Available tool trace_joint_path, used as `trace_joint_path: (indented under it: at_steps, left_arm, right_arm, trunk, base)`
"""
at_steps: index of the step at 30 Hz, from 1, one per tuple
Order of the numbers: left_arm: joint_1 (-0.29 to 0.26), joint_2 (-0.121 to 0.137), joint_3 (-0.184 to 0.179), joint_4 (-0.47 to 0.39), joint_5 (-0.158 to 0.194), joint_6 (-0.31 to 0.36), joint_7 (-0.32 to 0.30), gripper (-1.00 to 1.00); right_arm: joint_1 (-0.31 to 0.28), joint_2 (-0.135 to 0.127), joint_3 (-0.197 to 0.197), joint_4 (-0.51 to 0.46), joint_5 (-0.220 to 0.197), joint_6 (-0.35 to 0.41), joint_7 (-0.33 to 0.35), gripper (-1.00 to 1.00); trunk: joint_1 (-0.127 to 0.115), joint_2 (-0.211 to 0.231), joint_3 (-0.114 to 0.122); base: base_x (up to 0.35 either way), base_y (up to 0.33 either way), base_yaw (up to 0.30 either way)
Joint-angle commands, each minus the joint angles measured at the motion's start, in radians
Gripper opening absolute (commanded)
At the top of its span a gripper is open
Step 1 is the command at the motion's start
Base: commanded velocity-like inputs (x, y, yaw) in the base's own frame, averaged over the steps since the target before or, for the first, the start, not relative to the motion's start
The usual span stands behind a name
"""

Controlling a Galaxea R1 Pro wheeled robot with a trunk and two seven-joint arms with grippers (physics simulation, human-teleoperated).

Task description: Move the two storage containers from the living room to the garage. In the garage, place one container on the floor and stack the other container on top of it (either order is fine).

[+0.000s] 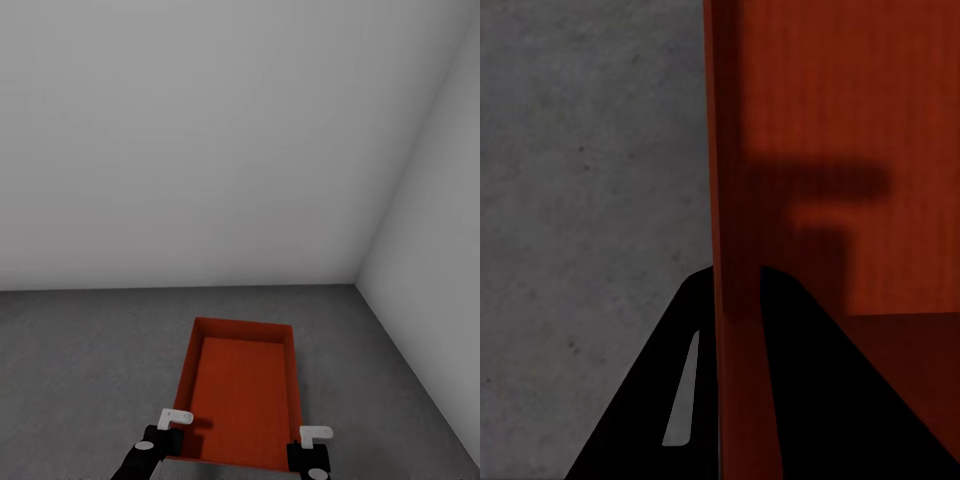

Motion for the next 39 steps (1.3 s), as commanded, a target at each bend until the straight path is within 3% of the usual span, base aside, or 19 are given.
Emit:
trace_joint_path:
  at_steps: [1,15,39]
  left_arm:
    - [0.000,0.001,-0.011,0.084,0.005,0.005,-0.022,-1.00]
    - [0.001,0.001,-0.011,0.083,0.005,0.005,-0.022,-1.00]
    - [0.000,0.001,-0.011,0.083,0.005,0.004,-0.022,-1.00]
  right_arm:
    - [-0.002,-0.029,-0.006,-0.002,0.015,-0.008,-0.007,-1.00]
    - [-0.002,-0.029,-0.005,-0.002,0.014,-0.010,-0.008,-1.00]
    - [-0.002,-0.034,-0.006,-0.002,0.015,-0.015,-0.008,-1.00]
  trunk:
    - [0.000,-0.001,-0.001]
    - [0.000,-0.001,-0.003]
    - [0.000,-0.001,-0.040]
  base:
    - [0.000,0.000,0.000]
    - [0.000,0.000,0.000]
    - [0.000,0.000,0.000]
